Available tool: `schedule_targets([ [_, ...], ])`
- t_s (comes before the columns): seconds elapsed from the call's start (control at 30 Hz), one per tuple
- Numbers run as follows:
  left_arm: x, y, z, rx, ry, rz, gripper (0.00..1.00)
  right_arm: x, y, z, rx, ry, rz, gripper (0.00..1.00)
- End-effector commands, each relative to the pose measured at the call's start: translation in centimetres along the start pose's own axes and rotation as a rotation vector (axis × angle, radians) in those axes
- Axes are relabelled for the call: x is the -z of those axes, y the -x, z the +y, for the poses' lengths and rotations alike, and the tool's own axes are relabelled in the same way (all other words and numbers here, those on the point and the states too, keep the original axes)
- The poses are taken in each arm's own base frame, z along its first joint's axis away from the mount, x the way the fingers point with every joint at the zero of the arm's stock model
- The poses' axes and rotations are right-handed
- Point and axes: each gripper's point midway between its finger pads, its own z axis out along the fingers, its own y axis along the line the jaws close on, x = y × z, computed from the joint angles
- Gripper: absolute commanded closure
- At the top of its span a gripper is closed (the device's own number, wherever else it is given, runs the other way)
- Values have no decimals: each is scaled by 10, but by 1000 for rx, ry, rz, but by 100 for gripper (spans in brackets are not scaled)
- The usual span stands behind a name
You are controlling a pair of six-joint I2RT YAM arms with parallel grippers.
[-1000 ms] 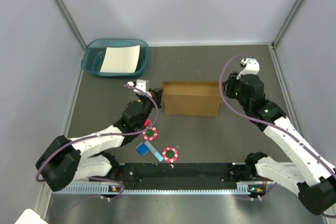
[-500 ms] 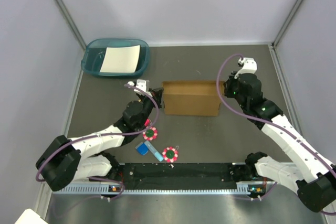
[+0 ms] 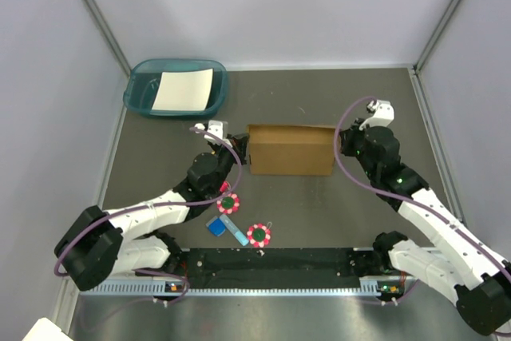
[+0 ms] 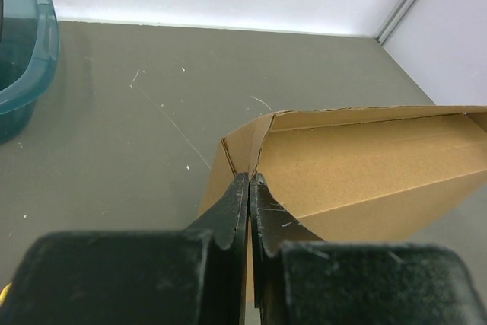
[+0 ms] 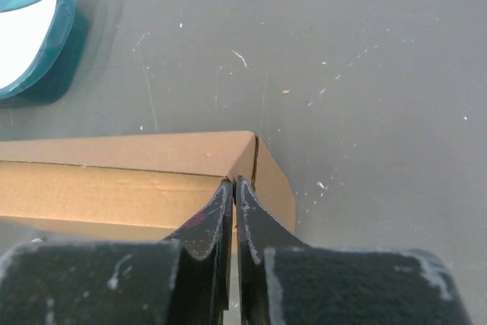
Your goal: Fold the paper box
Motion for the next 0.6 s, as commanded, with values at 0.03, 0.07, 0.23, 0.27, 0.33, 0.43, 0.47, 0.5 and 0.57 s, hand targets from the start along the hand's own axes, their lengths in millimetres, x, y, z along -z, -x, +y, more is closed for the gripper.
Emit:
schedule_targets([
  [0.03,25,-88,45,-115,136,294,97,3,-74,-29,-13,-86,172,100],
  [0.07,25,-90,46,-117,138,301,97,4,-81,-31,-18,-91,189,100],
  [0.23,26,-87,47,-112,150,304,84,5,-95,-38,-38,-117,209,100],
  [0.27,27,-84,47,-115,154,305,82,5,-93,-38,-36,-118,205,100],
  [0.33,25,-76,44,-123,147,288,74,6,-86,-36,-35,-117,194,100],
  [0.43,27,-59,39,-119,126,256,67,6,-76,-34,-30,-120,189,100],
  [0.47,29,-49,36,-106,117,230,66,6,-76,-33,-29,-122,194,100],
  [0.5,32,-47,36,-104,114,228,65,6,-72,-32,-29,-121,190,100],
  [0.57,36,-31,32,-74,103,185,62,6,-72,-32,-26,-125,194,100],
])
